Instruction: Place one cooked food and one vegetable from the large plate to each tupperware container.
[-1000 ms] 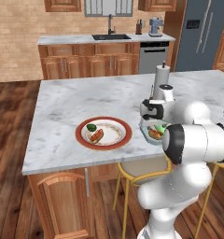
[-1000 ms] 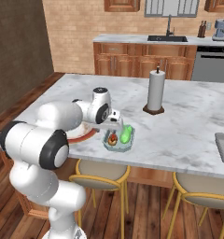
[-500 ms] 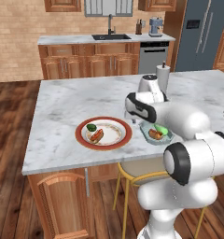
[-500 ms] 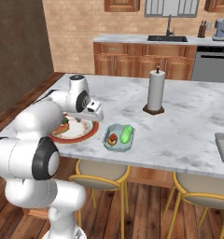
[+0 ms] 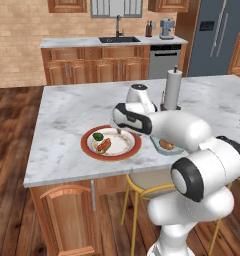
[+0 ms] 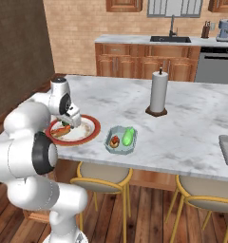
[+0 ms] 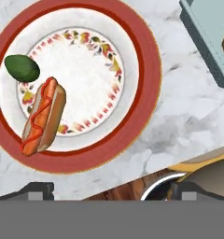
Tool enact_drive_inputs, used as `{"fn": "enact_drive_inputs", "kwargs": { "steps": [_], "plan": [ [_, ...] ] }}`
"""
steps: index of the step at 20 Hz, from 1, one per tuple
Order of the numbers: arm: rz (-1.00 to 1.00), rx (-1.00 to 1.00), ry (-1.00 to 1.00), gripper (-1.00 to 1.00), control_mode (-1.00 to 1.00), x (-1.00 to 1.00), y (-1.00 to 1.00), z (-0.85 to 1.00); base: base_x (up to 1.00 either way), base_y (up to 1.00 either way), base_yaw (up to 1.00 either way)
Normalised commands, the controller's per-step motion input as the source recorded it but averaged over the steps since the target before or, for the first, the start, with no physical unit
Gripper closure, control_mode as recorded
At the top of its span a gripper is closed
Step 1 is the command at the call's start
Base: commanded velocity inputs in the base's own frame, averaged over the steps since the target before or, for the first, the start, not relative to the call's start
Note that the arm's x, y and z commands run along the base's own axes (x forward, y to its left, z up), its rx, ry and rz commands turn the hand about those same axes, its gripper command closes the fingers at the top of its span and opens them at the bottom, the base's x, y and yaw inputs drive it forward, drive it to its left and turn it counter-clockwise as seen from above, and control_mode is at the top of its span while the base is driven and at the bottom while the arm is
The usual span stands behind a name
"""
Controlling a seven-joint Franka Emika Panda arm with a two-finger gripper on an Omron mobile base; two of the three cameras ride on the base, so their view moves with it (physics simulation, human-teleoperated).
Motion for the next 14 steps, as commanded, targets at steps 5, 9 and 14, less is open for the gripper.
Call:
{"fn": "enact_drive_inputs", "kwargs": {
  "steps": [5, 9, 14],
  "plan": [
    [0.00, 0.00, 0.00, -1.00, -1.00, 0.16, 0.98, -0.34, 0.00, 0.00, 0.00],
    [0.00, 0.00, 0.04, -1.00, -1.00, 0.70, 0.28, -0.45, 0.00, 0.00, 0.00],
    [-0.01, -0.07, 0.12, -1.00, -1.00, 0.71, 0.00, -0.31, 0.00, 0.00, 0.00]
  ]
}}
